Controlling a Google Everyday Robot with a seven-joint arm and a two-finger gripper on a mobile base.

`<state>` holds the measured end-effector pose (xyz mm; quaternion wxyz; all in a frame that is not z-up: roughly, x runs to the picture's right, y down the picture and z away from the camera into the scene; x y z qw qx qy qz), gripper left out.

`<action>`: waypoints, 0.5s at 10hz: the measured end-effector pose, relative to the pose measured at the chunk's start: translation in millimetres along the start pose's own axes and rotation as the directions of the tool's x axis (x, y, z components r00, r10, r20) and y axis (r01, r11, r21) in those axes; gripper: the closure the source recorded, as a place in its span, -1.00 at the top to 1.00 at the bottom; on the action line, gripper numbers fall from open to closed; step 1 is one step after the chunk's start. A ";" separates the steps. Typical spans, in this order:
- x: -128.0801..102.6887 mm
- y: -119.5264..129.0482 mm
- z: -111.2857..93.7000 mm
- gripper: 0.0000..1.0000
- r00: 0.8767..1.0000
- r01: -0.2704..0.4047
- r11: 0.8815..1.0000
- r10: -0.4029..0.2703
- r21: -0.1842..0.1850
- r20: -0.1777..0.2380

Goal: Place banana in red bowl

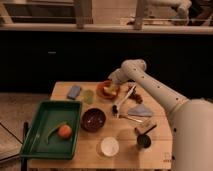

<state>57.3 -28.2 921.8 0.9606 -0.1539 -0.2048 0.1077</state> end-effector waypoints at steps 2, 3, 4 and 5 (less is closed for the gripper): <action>3.5 -1.0 -2.9 0.60 1.000 -0.006 1.000 0.006 0.007 0.000; 3.8 -2.5 -5.9 0.60 1.000 -0.007 1.000 0.007 0.013 0.002; 4.5 -4.1 -10.0 0.60 1.000 -0.010 1.000 0.010 0.020 0.004; 4.7 -5.8 -14.4 0.60 1.000 -0.012 1.000 0.012 0.028 0.009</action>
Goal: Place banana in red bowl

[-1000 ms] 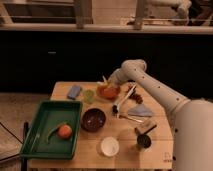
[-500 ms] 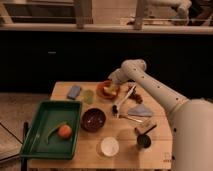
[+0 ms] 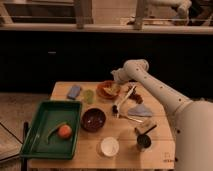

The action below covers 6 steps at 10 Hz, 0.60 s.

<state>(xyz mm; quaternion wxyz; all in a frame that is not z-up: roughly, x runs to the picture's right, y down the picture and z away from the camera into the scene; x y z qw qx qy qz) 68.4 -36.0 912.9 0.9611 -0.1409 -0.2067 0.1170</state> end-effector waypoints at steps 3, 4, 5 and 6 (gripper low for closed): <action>3.2 -6.7 -22.2 0.60 1.000 0.000 0.999 -0.001 0.034 0.021; 6.0 -7.4 -30.0 0.60 1.000 0.002 0.999 -0.004 0.041 0.030; 8.8 -8.7 -37.2 0.60 0.999 0.003 0.999 -0.005 0.046 0.036; 11.3 -8.8 -40.7 0.60 0.999 0.005 0.999 -0.007 0.046 0.040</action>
